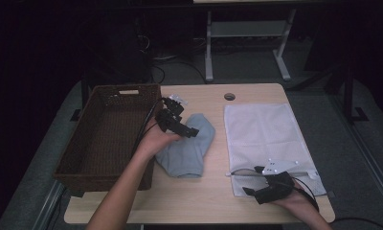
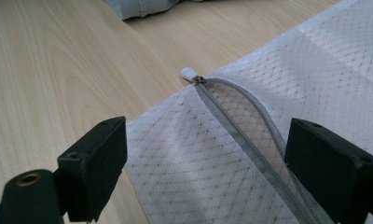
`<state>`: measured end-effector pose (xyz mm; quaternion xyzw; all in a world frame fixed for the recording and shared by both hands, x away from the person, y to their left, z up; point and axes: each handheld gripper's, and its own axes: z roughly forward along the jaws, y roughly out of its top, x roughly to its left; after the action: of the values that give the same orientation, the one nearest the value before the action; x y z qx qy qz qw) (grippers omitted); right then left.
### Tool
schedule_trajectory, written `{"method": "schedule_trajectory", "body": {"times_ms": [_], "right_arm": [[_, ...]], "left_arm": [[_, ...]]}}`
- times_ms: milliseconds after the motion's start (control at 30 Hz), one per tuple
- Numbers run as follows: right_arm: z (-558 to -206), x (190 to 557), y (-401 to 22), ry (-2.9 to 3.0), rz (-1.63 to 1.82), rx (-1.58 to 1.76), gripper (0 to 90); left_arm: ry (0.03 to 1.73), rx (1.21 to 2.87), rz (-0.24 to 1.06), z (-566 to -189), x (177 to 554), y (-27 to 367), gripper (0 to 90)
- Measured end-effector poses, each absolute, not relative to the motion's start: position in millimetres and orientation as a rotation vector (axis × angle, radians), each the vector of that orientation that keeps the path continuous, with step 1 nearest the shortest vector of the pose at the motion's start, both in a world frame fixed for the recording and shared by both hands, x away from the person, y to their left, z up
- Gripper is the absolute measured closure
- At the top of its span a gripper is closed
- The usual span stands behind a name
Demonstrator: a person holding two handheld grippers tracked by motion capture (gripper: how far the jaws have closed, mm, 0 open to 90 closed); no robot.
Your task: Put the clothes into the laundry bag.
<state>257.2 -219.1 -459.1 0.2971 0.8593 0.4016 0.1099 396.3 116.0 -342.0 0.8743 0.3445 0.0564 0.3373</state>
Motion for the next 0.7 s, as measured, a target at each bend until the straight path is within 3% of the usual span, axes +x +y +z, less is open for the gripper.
{"method": "schedule_trajectory", "body": {"times_ms": [700], "right_arm": [[-459.7,254.4,-221.3,2.519,1.175,0.891,12.3]], "left_arm": [[0.73,2.291,0.089,-389.2,319.3,85.3,12.0]]}}
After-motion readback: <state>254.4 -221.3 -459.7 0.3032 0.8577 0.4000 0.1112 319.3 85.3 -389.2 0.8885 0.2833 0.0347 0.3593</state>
